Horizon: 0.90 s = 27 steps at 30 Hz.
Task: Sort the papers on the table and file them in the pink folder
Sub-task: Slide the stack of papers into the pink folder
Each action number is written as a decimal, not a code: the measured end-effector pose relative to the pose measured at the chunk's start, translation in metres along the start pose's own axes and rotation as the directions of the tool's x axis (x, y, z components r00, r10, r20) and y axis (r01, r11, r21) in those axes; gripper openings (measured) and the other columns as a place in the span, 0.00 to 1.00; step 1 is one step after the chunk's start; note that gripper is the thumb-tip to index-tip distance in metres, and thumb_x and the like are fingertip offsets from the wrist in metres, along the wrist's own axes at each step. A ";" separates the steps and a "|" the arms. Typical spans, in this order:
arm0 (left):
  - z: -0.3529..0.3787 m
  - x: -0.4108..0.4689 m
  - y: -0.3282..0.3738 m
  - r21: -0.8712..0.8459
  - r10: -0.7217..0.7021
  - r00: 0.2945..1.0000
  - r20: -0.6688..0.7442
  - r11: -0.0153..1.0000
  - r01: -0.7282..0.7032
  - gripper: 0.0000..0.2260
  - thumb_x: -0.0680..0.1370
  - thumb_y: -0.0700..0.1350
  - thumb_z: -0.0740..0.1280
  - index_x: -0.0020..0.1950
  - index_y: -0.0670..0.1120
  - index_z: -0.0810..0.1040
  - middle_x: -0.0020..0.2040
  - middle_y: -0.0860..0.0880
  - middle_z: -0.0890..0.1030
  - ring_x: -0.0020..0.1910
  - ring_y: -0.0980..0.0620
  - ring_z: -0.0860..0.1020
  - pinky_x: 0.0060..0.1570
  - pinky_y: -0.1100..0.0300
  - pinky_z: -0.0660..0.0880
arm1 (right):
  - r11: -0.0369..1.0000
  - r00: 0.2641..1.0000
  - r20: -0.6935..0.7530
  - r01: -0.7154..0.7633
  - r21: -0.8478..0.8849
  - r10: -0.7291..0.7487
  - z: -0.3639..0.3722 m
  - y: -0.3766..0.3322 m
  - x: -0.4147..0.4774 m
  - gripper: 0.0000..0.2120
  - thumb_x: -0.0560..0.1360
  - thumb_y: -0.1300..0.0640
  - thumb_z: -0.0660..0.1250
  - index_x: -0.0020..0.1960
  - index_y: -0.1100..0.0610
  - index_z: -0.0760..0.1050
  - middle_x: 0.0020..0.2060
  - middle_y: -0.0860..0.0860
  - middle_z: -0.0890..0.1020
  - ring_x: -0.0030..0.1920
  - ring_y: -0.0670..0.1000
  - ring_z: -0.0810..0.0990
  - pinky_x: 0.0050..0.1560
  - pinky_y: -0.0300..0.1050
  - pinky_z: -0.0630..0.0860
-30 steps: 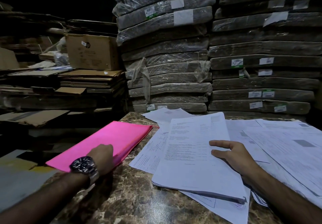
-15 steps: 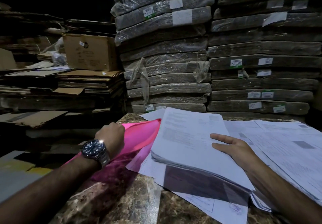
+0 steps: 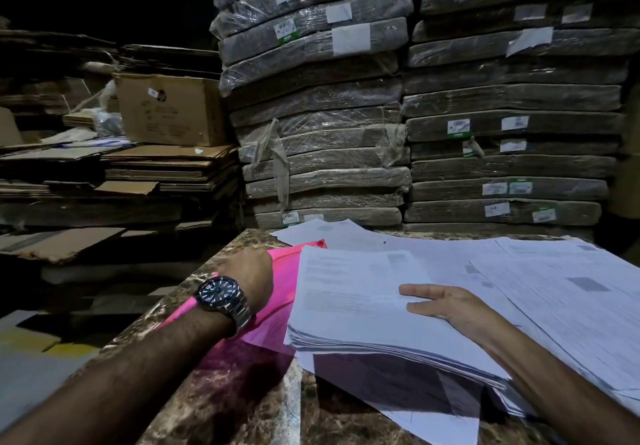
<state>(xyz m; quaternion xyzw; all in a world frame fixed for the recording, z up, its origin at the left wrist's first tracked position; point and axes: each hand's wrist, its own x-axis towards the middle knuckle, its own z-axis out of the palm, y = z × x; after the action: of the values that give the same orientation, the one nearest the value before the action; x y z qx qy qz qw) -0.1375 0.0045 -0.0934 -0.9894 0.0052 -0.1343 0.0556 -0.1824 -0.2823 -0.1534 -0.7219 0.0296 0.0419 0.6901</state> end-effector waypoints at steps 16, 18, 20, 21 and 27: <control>0.011 0.001 0.002 0.043 0.068 0.996 -0.054 0.997 -0.066 0.12 0.78 0.38 0.57 0.52 0.41 0.79 0.39 0.48 0.72 0.37 0.49 0.71 0.36 0.61 0.69 | 0.994 0.996 0.070 -0.041 -0.106 0.048 -0.007 0.004 0.007 0.12 0.72 0.69 0.69 0.50 0.54 0.82 0.50 0.45 0.83 0.52 0.39 0.78 0.49 0.29 0.74; 0.012 0.003 0.000 0.023 0.056 0.998 -0.037 0.998 -0.055 0.12 0.78 0.38 0.57 0.52 0.41 0.80 0.40 0.46 0.76 0.39 0.47 0.75 0.37 0.61 0.71 | 0.994 0.997 0.062 -0.044 -0.098 0.050 -0.010 0.005 0.007 0.12 0.72 0.70 0.69 0.50 0.55 0.82 0.49 0.46 0.83 0.51 0.39 0.78 0.45 0.26 0.75; 0.012 0.003 -0.002 -0.001 0.036 0.999 -0.025 0.999 -0.036 0.11 0.78 0.38 0.57 0.52 0.41 0.80 0.41 0.46 0.78 0.41 0.47 0.77 0.38 0.60 0.73 | 0.995 0.998 0.052 -0.042 -0.093 0.047 -0.011 0.007 0.007 0.12 0.72 0.70 0.69 0.50 0.56 0.82 0.49 0.47 0.83 0.50 0.39 0.78 0.41 0.23 0.74; 0.012 0.003 -0.002 -0.009 0.039 0.999 -0.027 0.999 -0.039 0.11 0.79 0.39 0.58 0.52 0.41 0.80 0.38 0.47 0.76 0.39 0.48 0.76 0.38 0.61 0.72 | 0.995 0.997 0.054 -0.044 -0.089 0.049 -0.011 0.007 0.007 0.12 0.72 0.70 0.69 0.50 0.56 0.82 0.48 0.47 0.83 0.49 0.39 0.78 0.40 0.22 0.74; 0.017 -0.005 0.009 -0.067 0.093 0.996 0.001 0.993 -0.092 0.12 0.80 0.41 0.57 0.55 0.40 0.78 0.42 0.46 0.75 0.45 0.45 0.79 0.43 0.59 0.73 | 0.997 0.998 0.052 -0.037 -0.069 0.041 -0.001 0.005 0.012 0.12 0.72 0.70 0.70 0.48 0.55 0.82 0.45 0.47 0.85 0.44 0.41 0.82 0.37 0.25 0.75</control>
<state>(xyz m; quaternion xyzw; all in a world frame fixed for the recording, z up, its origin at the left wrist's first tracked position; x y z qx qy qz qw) -0.1376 -0.0026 -0.1118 -0.9896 0.0554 -0.1293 0.0286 -0.1710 -0.2836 -0.1598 -0.7428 0.0236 0.0756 0.6649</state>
